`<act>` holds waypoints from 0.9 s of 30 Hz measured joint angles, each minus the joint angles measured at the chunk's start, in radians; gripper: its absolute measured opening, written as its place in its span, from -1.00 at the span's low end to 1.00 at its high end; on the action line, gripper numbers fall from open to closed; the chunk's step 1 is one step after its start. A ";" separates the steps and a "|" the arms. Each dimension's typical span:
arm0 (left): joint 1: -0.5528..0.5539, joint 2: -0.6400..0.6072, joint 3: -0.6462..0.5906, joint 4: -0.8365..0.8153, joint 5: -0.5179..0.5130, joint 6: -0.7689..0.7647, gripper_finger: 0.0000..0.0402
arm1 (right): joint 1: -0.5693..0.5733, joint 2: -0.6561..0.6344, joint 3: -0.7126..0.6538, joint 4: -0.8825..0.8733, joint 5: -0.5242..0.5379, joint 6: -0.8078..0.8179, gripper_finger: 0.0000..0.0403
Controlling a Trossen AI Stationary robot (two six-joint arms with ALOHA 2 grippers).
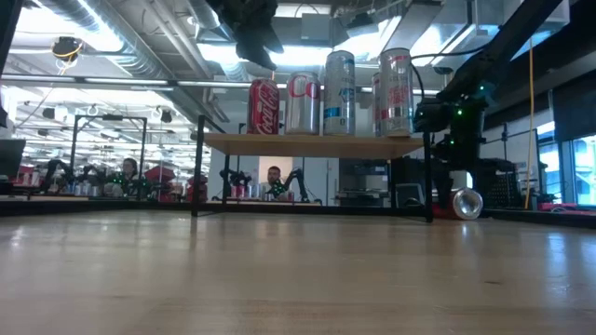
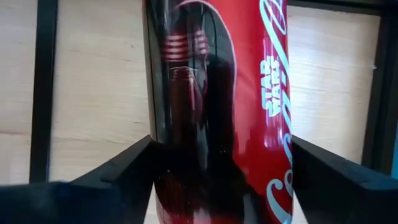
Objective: Place canned beverage on shelf
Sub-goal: Put the red soda can on the shelf aligned with the other red soda can
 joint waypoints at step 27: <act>0.000 0.000 0.000 0.000 0.000 -0.004 0.75 | -0.003 -0.476 0.001 -0.249 -0.077 -0.026 0.34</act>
